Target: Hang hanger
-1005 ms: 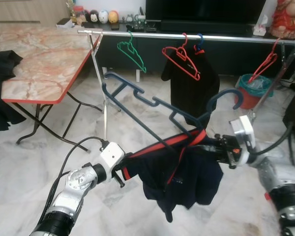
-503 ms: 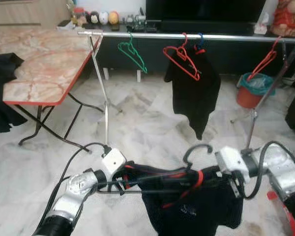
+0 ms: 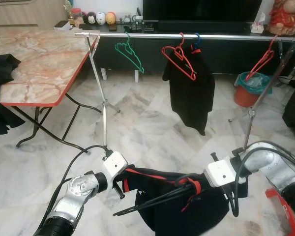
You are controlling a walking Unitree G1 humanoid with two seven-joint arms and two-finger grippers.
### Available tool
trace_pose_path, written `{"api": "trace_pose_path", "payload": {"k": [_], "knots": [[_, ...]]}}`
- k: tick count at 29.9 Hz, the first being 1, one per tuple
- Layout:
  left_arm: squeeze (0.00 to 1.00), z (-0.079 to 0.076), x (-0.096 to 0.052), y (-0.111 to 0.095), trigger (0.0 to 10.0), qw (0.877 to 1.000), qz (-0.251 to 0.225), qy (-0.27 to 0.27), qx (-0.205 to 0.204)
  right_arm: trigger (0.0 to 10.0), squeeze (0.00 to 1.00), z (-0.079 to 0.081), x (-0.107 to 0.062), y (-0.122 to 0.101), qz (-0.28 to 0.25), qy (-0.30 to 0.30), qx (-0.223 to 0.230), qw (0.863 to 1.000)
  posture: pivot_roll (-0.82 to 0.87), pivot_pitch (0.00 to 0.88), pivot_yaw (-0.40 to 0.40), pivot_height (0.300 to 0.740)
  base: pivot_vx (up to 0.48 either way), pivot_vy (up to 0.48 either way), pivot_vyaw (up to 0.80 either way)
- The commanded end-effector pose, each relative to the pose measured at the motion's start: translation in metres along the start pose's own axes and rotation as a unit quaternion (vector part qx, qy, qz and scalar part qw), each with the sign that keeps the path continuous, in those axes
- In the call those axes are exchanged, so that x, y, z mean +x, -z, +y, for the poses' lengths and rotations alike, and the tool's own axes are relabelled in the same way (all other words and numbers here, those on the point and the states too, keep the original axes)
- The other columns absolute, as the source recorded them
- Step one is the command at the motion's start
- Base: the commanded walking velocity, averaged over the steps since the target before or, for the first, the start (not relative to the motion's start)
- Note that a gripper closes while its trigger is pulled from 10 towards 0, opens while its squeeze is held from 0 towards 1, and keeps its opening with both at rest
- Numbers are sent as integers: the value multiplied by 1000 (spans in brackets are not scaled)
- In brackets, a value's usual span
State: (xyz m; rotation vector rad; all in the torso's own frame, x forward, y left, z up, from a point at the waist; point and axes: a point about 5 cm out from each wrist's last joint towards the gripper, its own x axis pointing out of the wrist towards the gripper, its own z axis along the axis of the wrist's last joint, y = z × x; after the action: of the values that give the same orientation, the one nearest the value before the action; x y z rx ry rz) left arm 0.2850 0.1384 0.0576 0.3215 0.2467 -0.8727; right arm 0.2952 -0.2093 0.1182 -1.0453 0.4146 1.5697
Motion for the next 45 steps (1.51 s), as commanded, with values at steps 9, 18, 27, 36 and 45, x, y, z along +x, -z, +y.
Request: {"api": "trace_pose_path", "payload": {"k": [9,18,27,36,45], "knots": [[0,30,-33,28,10000,993,74,-89,-21,10000,0,0,-23,15,32,21,37,999,70,0,37,740,0,0,0],[0,38,-44,42,10000,985,125,-119,-4,10000,0,8,-35,27,107,-18,23,994,62,0,34,740,0,0,0],[0,49,-62,65,10000,955,241,-157,70,10000,0,4,-37,28,125,-10,17,992,64,0,32,740,0,0,0],[0,51,-74,85,10000,915,338,-157,154,10000,0,-3,-41,32,187,4,-5,982,60,0,32,740,0,0,0],[0,49,-70,85,10000,918,328,-161,151,10000,0,-22,-50,36,313,59,-72,945,60,0,32,740,0,0,0]]}}
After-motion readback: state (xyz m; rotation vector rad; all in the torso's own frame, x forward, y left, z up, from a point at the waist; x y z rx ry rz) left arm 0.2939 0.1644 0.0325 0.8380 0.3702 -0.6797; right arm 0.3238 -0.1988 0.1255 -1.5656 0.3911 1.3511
